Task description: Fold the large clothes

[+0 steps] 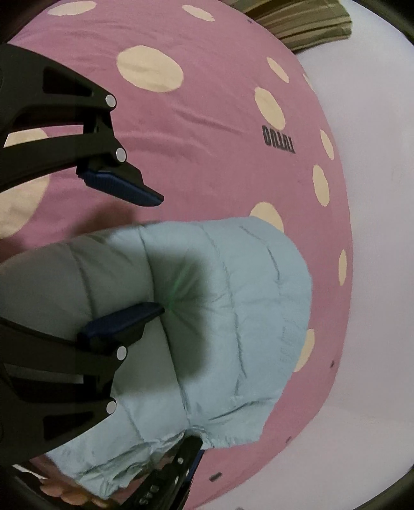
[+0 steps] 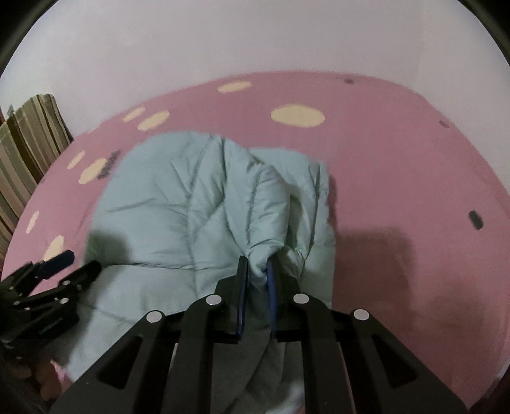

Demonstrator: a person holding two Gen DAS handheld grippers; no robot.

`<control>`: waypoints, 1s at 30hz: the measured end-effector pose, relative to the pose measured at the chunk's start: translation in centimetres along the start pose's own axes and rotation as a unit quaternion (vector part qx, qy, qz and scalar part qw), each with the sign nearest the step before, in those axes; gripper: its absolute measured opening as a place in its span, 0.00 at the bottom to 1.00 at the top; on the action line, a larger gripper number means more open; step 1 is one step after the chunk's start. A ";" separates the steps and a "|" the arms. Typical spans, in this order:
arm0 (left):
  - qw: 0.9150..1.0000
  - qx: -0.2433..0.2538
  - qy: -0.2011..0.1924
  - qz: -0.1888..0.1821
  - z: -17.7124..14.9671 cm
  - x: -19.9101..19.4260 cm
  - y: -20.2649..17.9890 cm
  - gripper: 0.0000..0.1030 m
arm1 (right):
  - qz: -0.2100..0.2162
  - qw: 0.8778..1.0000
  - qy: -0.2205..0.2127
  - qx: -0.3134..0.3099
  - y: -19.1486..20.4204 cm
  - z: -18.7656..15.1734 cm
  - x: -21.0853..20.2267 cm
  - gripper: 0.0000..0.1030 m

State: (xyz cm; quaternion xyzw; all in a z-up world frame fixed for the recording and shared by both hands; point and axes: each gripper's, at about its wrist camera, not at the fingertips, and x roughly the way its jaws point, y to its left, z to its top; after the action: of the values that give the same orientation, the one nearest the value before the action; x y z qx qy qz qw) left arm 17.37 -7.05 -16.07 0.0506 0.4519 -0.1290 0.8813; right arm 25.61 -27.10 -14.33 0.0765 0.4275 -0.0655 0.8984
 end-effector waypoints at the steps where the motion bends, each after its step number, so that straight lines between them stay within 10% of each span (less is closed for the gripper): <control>1: 1.000 -0.002 -0.003 0.000 0.0 -0.4 0.1 0.61 | 0.001 1.000 -0.011 -0.004 0.4 0.0 -1.2 0.12; 9: 1.000 -0.007 -0.022 0.001 -1.4 -3.2 0.7 0.61 | 0.031 0.997 -0.035 -0.063 4.1 -1.3 -6.2 0.12; 30: 1.000 0.008 0.022 -0.009 -2.4 1.7 -0.8 0.63 | -0.011 0.998 0.047 -0.047 2.3 -5.1 2.0 0.10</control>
State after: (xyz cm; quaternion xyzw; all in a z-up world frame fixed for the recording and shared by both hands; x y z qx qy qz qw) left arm 16.18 -7.63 -18.80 0.0567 0.4704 -0.1391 0.8696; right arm 23.43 -23.94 -18.84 0.0325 0.4731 -0.0512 0.8789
